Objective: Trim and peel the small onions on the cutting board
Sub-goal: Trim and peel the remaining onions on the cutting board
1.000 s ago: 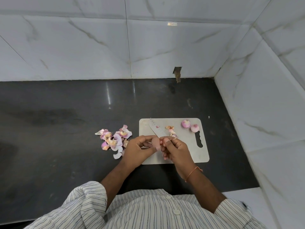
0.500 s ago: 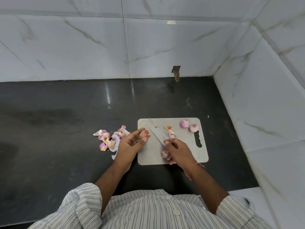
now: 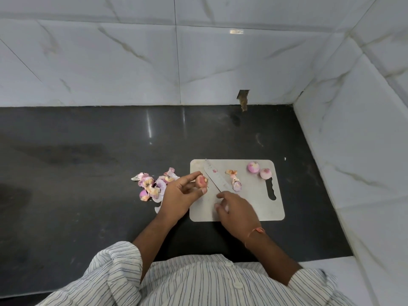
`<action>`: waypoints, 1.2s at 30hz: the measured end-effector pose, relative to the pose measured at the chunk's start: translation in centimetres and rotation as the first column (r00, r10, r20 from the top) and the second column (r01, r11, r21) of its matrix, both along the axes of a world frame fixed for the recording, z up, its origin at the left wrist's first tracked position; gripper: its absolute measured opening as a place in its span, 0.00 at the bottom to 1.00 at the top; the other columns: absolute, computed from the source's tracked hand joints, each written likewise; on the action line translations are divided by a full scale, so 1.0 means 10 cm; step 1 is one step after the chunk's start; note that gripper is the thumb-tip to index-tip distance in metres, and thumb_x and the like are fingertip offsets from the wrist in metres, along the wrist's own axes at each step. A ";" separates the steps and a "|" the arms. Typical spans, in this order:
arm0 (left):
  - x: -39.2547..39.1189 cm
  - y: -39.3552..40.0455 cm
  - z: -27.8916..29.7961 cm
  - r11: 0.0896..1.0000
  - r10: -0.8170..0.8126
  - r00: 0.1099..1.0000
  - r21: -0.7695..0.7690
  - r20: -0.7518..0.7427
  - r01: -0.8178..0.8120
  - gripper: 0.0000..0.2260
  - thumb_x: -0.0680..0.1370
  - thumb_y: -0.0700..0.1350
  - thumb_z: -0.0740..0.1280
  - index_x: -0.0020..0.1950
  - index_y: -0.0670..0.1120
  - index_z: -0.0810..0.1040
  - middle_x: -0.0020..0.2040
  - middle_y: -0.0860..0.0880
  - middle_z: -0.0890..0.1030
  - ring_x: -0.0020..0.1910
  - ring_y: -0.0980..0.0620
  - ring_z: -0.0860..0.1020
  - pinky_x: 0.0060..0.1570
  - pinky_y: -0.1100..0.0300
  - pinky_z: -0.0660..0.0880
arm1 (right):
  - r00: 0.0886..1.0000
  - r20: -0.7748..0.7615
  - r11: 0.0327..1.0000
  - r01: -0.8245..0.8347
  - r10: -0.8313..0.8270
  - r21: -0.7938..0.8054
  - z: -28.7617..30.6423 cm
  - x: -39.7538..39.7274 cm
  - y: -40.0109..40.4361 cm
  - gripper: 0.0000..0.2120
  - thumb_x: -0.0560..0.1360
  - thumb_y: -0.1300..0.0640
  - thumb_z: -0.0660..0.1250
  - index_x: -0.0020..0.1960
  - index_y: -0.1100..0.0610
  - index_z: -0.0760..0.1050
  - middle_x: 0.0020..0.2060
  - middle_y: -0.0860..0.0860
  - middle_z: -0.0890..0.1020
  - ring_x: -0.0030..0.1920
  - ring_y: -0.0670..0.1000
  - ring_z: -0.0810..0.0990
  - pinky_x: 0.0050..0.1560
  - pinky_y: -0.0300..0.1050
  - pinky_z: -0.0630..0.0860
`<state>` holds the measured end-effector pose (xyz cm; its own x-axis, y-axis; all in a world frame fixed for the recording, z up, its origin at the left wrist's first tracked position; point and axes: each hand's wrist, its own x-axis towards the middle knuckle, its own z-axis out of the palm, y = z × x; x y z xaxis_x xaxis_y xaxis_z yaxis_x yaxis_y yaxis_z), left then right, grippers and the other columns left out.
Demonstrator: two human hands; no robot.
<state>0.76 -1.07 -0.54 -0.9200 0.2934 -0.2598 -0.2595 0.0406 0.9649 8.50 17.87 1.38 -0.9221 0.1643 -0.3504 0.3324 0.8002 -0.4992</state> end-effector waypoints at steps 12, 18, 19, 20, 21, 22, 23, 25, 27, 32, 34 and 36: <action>0.04 0.18 -0.31 0.817 -0.325 0.921 -0.555 -0.217 0.158 0.25 0.78 0.51 0.78 0.76 0.55 0.79 0.62 0.59 0.81 0.53 0.61 0.78 0.56 0.72 0.72 | 0.997 0.062 0.968 0.018 -0.034 0.249 -0.11 0.46 0.42 0.11 0.83 0.43 0.62 0.57 0.49 0.71 0.51 0.49 0.78 0.49 0.53 0.80 0.50 0.50 0.79; 0.08 0.19 -0.35 0.798 -0.376 0.888 -0.580 -0.267 0.163 0.25 0.83 0.55 0.71 0.80 0.52 0.75 0.64 0.55 0.77 0.57 0.58 0.77 0.61 0.60 0.77 | 0.976 0.071 0.973 0.198 -0.207 0.116 -0.04 0.48 0.32 0.07 0.83 0.48 0.59 0.53 0.51 0.66 0.36 0.48 0.80 0.35 0.49 0.80 0.35 0.48 0.77; 0.08 0.20 -0.36 0.798 -0.376 0.885 -0.581 -0.275 0.158 0.24 0.84 0.55 0.69 0.80 0.51 0.74 0.65 0.55 0.77 0.59 0.57 0.77 0.63 0.60 0.76 | 0.968 0.070 0.969 0.236 -0.241 0.077 -0.03 0.48 0.30 0.08 0.84 0.46 0.60 0.53 0.51 0.67 0.37 0.47 0.80 0.36 0.49 0.80 0.36 0.47 0.77; 0.08 0.21 -0.36 0.799 -0.374 0.883 -0.582 -0.285 0.151 0.24 0.85 0.55 0.67 0.80 0.51 0.74 0.65 0.54 0.77 0.61 0.57 0.77 0.64 0.60 0.76 | 0.958 0.070 0.961 0.276 -0.277 0.031 -0.02 0.49 0.28 0.10 0.84 0.43 0.60 0.54 0.50 0.68 0.38 0.47 0.81 0.37 0.48 0.81 0.37 0.47 0.78; 0.09 0.22 -0.36 0.799 -0.373 0.882 -0.584 -0.289 0.146 0.23 0.86 0.56 0.66 0.80 0.51 0.74 0.65 0.54 0.77 0.62 0.57 0.77 0.65 0.59 0.76 | 0.950 0.068 0.952 0.307 -0.305 -0.014 -0.02 0.50 0.26 0.12 0.85 0.40 0.60 0.56 0.48 0.69 0.39 0.45 0.82 0.39 0.48 0.82 0.40 0.47 0.80; 0.08 0.22 -0.37 0.801 -0.371 0.882 -0.581 -0.290 0.146 0.23 0.86 0.56 0.66 0.80 0.51 0.74 0.65 0.54 0.78 0.62 0.56 0.77 0.66 0.58 0.76 | 0.945 0.060 0.945 0.324 -0.320 -0.056 -0.02 0.51 0.24 0.13 0.85 0.38 0.59 0.58 0.46 0.70 0.40 0.44 0.83 0.41 0.47 0.83 0.44 0.47 0.81; 0.08 0.22 -0.38 0.805 -0.365 0.887 -0.575 -0.283 0.148 0.23 0.86 0.56 0.66 0.80 0.51 0.75 0.65 0.54 0.78 0.62 0.56 0.77 0.66 0.58 0.76 | 0.943 0.048 0.938 0.332 -0.329 -0.098 -0.01 0.53 0.22 0.12 0.85 0.38 0.58 0.59 0.45 0.71 0.41 0.43 0.83 0.43 0.46 0.83 0.47 0.48 0.81; 0.07 0.21 -0.39 0.819 -0.334 0.908 -0.555 -0.252 0.147 0.23 0.84 0.57 0.69 0.78 0.50 0.77 0.65 0.55 0.79 0.62 0.57 0.78 0.66 0.58 0.76 | 0.937 0.035 0.920 0.349 -0.349 -0.181 0.01 0.58 0.18 0.11 0.86 0.40 0.57 0.57 0.44 0.73 0.39 0.44 0.83 0.43 0.46 0.82 0.47 0.47 0.79; 0.06 0.20 -0.39 0.831 -0.298 0.928 -0.540 -0.226 0.135 0.23 0.82 0.58 0.71 0.75 0.51 0.80 0.64 0.57 0.80 0.61 0.58 0.78 0.65 0.60 0.76 | 0.930 0.050 0.903 0.366 -0.364 -0.226 0.02 0.63 0.16 0.13 0.87 0.43 0.56 0.52 0.49 0.74 0.37 0.48 0.82 0.40 0.48 0.82 0.43 0.50 0.80; 0.02 0.23 -0.41 0.860 -0.225 0.960 -0.496 -0.165 0.117 0.21 0.77 0.57 0.78 0.69 0.53 0.85 0.58 0.62 0.83 0.54 0.61 0.80 0.58 0.66 0.76 | 0.940 0.090 0.921 0.341 -0.329 -0.189 0.06 0.73 0.11 0.14 0.88 0.46 0.54 0.50 0.52 0.72 0.37 0.50 0.80 0.38 0.48 0.80 0.39 0.47 0.77; 0.00 0.23 -0.42 0.872 -0.203 0.969 -0.475 -0.138 0.115 0.21 0.76 0.56 0.80 0.67 0.54 0.86 0.55 0.62 0.83 0.52 0.62 0.80 0.53 0.73 0.73 | 0.953 0.074 0.940 0.303 -0.294 -0.155 0.09 0.78 0.08 0.13 0.88 0.47 0.54 0.51 0.51 0.72 0.36 0.48 0.79 0.36 0.47 0.79 0.36 0.41 0.73; -0.02 0.24 -0.43 0.878 -0.196 0.973 -0.463 -0.126 0.117 0.21 0.74 0.55 0.81 0.66 0.54 0.87 0.54 0.62 0.84 0.51 0.61 0.81 0.51 0.74 0.72 | 0.963 0.056 0.953 0.269 -0.264 -0.139 0.12 0.82 0.06 0.12 0.88 0.47 0.54 0.51 0.49 0.71 0.34 0.48 0.78 0.34 0.47 0.79 0.34 0.39 0.72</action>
